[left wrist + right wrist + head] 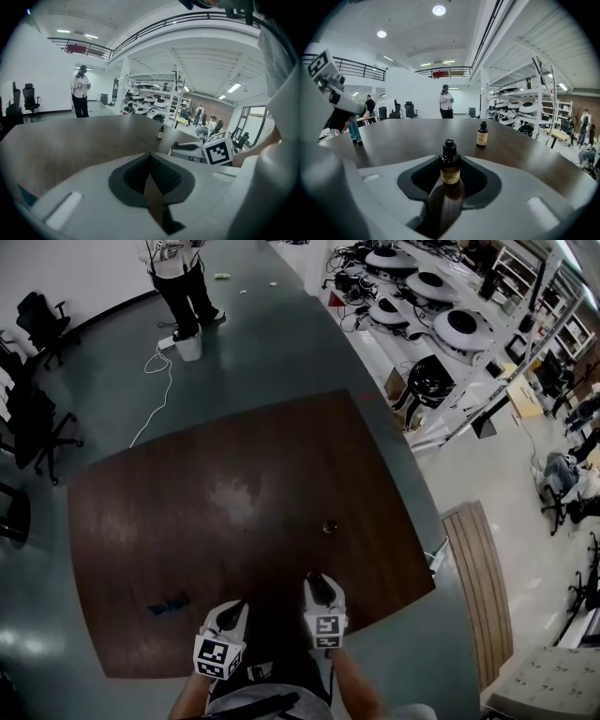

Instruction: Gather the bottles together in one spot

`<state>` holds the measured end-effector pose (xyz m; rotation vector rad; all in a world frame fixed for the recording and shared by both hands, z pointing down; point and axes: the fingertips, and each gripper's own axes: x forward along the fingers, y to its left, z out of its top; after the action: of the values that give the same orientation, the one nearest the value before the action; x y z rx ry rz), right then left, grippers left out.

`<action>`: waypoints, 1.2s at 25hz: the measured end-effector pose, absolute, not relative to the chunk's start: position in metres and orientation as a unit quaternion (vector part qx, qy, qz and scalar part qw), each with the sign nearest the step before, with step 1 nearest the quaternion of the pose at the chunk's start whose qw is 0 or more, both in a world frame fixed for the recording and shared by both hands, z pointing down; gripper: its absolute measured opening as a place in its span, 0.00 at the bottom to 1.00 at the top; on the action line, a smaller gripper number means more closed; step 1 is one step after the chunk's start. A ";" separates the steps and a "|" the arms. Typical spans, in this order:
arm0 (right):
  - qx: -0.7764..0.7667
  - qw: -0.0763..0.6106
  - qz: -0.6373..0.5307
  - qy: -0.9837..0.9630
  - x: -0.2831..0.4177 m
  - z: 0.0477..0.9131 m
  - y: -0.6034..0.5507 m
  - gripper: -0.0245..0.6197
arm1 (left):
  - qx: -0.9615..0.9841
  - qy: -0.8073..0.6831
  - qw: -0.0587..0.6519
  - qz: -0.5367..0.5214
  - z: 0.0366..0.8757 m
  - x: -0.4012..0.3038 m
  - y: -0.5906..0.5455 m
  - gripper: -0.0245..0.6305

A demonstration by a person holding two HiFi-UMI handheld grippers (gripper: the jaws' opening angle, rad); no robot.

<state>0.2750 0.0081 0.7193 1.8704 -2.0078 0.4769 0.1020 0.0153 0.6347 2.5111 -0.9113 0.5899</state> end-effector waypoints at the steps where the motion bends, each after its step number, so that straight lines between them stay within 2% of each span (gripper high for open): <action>1: 0.662 0.175 0.168 -0.709 0.276 0.718 0.008 0.24 | 0.899 -0.327 0.201 0.211 0.634 0.102 0.015 0.04; 17: 0.635 0.174 0.134 -0.740 0.248 0.674 -0.001 0.24 | 0.898 -0.357 0.180 0.181 0.612 0.072 0.017 0.04; 30: 0.524 0.169 0.097 -0.829 0.132 0.645 -0.017 0.24 | 0.864 -0.438 0.192 0.159 0.609 -0.006 0.028 0.04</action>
<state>0.1316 -0.0166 0.6452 1.4885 -2.3574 0.2752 -0.0064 0.0276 0.6090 2.4252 -1.2311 0.4468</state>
